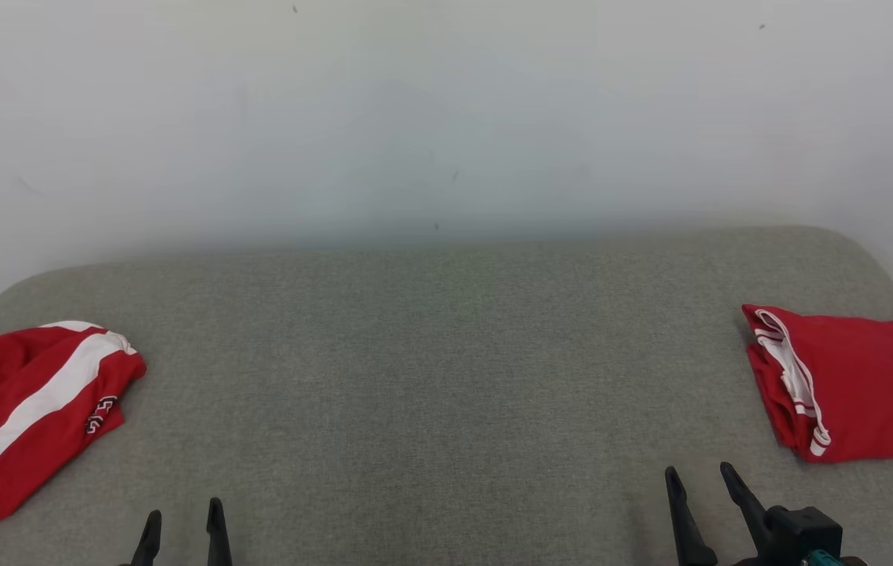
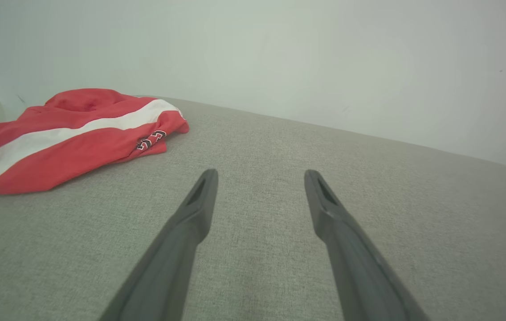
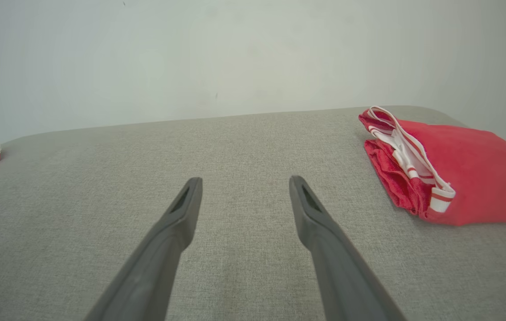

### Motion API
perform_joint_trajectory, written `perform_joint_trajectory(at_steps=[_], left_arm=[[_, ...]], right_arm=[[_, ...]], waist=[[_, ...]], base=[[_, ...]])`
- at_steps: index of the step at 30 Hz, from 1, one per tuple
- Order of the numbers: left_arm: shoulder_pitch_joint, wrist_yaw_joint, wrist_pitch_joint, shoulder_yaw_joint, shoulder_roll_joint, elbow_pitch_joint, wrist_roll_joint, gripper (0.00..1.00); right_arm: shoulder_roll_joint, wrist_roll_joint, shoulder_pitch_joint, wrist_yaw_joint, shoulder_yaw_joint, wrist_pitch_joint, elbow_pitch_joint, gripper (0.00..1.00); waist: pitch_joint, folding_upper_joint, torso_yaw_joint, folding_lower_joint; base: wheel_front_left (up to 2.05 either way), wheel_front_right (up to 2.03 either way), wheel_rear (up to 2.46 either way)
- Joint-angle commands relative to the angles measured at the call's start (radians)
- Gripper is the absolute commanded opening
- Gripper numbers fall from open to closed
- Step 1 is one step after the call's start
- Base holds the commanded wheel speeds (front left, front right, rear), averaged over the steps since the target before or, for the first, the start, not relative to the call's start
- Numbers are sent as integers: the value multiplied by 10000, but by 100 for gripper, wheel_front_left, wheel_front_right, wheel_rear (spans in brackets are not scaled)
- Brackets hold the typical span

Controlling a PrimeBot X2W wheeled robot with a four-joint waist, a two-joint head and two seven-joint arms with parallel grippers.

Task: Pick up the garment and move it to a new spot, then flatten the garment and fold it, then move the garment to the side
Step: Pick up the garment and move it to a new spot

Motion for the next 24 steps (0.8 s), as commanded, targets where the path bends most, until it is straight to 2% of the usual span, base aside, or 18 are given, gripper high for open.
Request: perform_joint_trajectory(at_steps=[1,8,15,24], left_arm=[[-45,18,-3,20,7,-24,-22,100],[0,-49,-3,130,48,69,65,100],[-152,-242,-3,308,345,161,210,100],[39,-171,-3,650,643,120,192,100]], right_arm=[[37,16,-6,-27,10,-30,-1,100],[86,60,57,-27,133,-55,78,100],[174,166,12,-27,182,-132,153,100],[285,384,-99,-27,564,-227,363,100]], waist=[[23,0,209,0],[-7,0,1354,0],[-140,0,2876,0],[-253,0,4406,0]], base=[[0,0,0],[0,0,0],[0,0,0],[0,0,0]])
